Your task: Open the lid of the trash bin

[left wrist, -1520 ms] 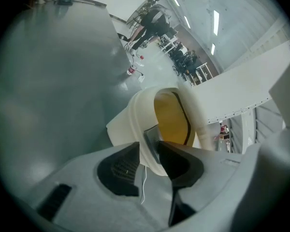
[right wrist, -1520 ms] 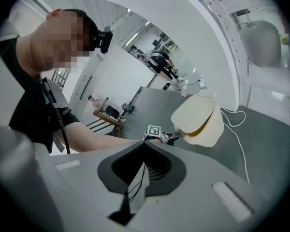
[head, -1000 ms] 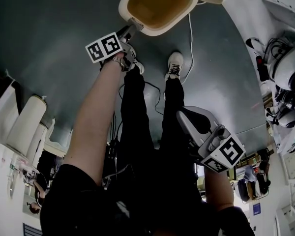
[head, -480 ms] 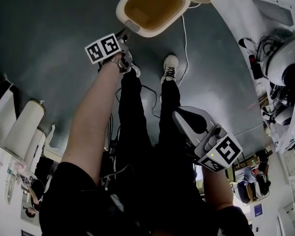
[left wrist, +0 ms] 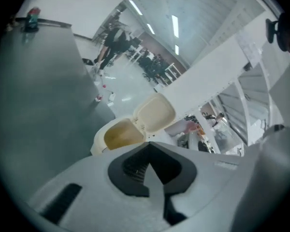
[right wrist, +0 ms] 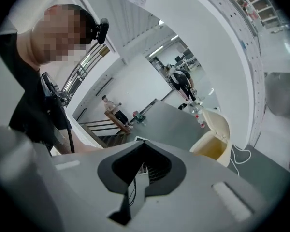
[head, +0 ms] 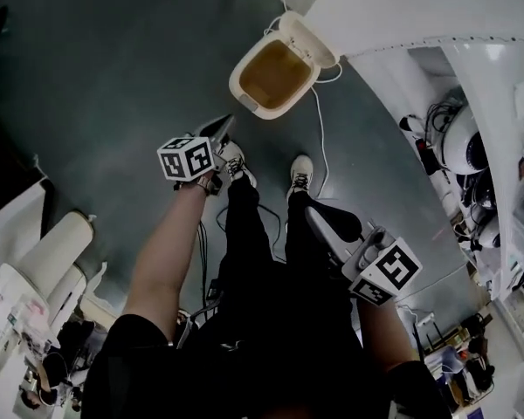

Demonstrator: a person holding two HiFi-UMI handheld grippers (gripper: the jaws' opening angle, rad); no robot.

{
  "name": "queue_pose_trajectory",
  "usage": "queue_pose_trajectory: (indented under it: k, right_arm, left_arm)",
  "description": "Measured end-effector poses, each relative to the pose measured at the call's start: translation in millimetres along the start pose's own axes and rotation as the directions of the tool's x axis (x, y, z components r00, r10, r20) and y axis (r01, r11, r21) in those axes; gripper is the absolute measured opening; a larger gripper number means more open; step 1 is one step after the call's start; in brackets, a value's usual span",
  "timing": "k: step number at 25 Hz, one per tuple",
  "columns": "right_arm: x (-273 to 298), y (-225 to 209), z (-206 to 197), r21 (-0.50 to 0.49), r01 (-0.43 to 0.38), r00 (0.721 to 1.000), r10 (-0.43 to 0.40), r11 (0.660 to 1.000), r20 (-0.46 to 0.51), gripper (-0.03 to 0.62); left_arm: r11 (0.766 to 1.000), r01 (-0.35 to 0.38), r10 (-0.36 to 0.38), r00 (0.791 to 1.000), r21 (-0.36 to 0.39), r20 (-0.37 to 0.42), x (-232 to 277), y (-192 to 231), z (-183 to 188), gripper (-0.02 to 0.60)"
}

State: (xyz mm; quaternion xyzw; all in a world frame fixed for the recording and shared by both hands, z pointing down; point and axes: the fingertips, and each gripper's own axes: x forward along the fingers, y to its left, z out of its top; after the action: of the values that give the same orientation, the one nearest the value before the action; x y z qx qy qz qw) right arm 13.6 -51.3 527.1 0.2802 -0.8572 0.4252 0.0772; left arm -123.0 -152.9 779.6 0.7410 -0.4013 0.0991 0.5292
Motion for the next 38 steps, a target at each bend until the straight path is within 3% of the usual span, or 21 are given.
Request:
queue_pose_trajectory:
  k: [2,5,9,13,19,21,25,29,34,38]
  right_arm:
    - [-12.0,18.8,21.6,-0.043,-0.013,0.999,0.014,0.999,0.029,0.008]
    - [-33.4,48.5,51.4,-0.101,-0.035,0.997,0.043,0.994,0.070,0.008]
    - [-60.8,81.3,84.1,-0.168,-0.063,0.987,0.087,0.984,0.136,0.008]
    - [-75.9,108.3,112.5,-0.248,-0.088,0.971,0.138,0.965,0.194,0.008]
    - [-98.5,143.0,127.2,-0.319,-0.100,0.956,0.180,0.943,0.232,0.008]
    - [-103.1,153.9,127.5,-0.346,-0.101,0.954,0.189,0.933,0.231,0.008]
    - [-107.4,166.2,129.9,-0.398,-0.095,0.958,0.193,0.912,0.213,0.008]
    - [-111.7,177.3,120.2,-0.438,-0.085,0.965,0.183,0.895,0.189,0.008]
    - [-113.0,182.6,113.5,-0.443,-0.076,0.967,0.174,0.893,0.185,0.008]
    - [-112.8,183.3,112.4,-0.438,-0.072,0.966,0.173,0.896,0.194,0.008]
  left_arm:
    - [0.992,0.064,-0.065,0.998,0.107,0.006,-33.7,-55.7,16.9,0.002]
    - [0.961,0.158,-0.172,0.984,0.226,0.043,-88.4,-142.5,40.5,0.002]
    - [0.895,0.274,-0.316,0.946,0.352,0.067,-151.7,-248.0,62.8,0.002]
    - [0.823,0.354,-0.423,0.904,0.444,0.063,-201.0,-326.5,76.0,0.002]
    - [0.713,0.448,-0.532,0.847,0.540,0.000,-243.0,-408.7,47.5,0.002]
    - [0.688,0.464,-0.560,0.828,0.559,0.003,-254.4,-423.6,38.8,0.002]
    - [0.650,0.414,-0.557,0.830,0.637,0.030,-270.2,-435.6,39.7,0.003]
    - [0.630,0.391,-0.550,0.834,0.670,0.031,-280.7,-441.5,38.1,0.002]
    - [0.633,0.414,-0.566,0.824,0.654,0.026,-283.2,-442.6,38.1,0.003]
    - [0.651,0.421,-0.569,0.821,0.632,0.038,-285.2,-440.0,40.5,0.003]
